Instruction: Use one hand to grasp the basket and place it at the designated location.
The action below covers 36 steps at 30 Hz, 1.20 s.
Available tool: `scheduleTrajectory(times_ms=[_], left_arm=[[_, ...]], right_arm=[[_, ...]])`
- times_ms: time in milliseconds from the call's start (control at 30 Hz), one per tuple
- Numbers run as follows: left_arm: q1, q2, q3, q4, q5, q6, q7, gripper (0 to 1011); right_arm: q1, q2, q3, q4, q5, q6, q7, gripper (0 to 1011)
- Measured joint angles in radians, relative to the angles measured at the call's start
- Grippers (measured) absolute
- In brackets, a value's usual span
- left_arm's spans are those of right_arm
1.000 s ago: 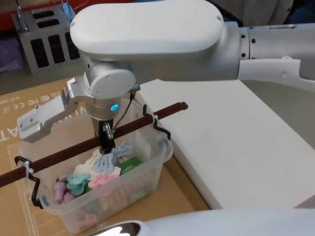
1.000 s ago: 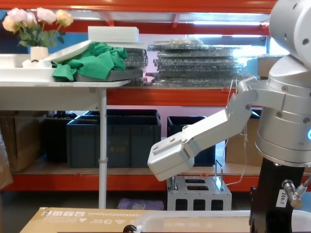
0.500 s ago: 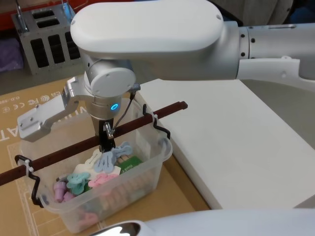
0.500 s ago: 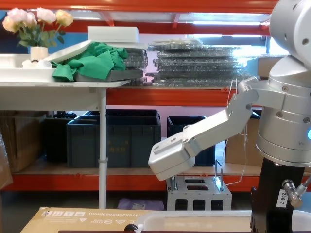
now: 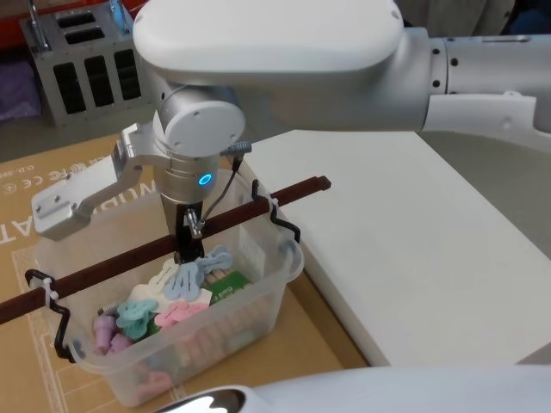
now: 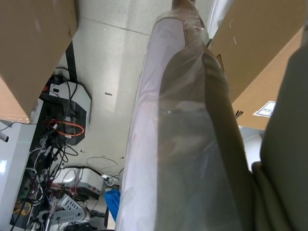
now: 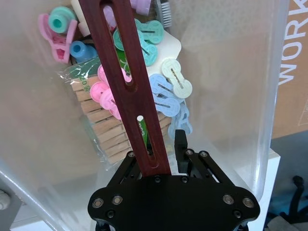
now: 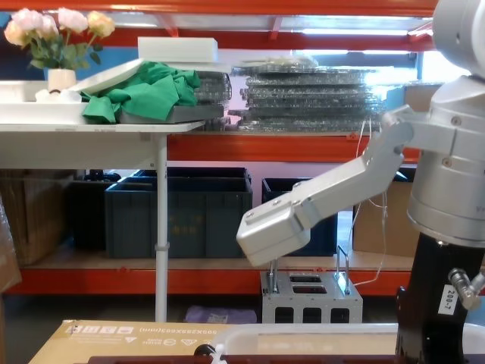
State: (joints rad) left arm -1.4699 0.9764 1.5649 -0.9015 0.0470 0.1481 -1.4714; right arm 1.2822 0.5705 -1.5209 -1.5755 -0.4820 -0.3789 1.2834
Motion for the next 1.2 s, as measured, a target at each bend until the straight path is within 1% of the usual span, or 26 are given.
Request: scheduleTrajectory(times_ms=[200, 267, 300, 333, 500, 633, 767, 1033, 1200], left_arm=[[0.000, 0.000, 0.000, 0.000, 0.000, 0.000, 0.000, 0], [0.000, 0.000, 0.000, 0.000, 0.000, 0.000, 0.000, 0], [0.000, 0.000, 0.000, 0.000, 0.000, 0.000, 0.000, 0], [0.000, 0.000, 0.000, 0.000, 0.000, 0.000, 0.000, 0], [0.000, 0.000, 0.000, 0.000, 0.000, 0.000, 0.000, 0], [0.000, 0.000, 0.000, 0.000, 0.000, 0.000, 0.000, 0], [0.000, 0.000, 0.000, 0.000, 0.000, 0.000, 0.000, 0], [0.000, 0.000, 0.000, 0.000, 0.000, 0.000, 0.000, 0], [0.000, 0.000, 0.000, 0.000, 0.000, 0.000, 0.000, 0]], right_arm=[[0.005, 0.009, 0.008, -0.006, 0.013, -0.001, 0.001, 196], [0.008, 0.014, 0.013, -0.006, 0.018, -0.001, 0.001, 167], [0.010, 0.018, 0.017, -0.008, 0.024, -0.001, 0.002, 116], [0.011, 0.021, 0.019, -0.008, 0.028, -0.001, 0.002, 97], [0.021, 0.034, 0.035, -0.009, 0.050, -0.007, 0.005, 44], [0.033, 0.052, 0.055, -0.017, 0.079, -0.013, 0.008, 21], [0.037, 0.062, 0.063, -0.022, 0.091, -0.016, 0.010, 3], [0.042, 0.075, 0.075, -0.026, 0.106, -0.018, 0.012, 0], [0.049, 0.088, 0.089, -0.024, 0.123, -0.022, 0.017, 0]])
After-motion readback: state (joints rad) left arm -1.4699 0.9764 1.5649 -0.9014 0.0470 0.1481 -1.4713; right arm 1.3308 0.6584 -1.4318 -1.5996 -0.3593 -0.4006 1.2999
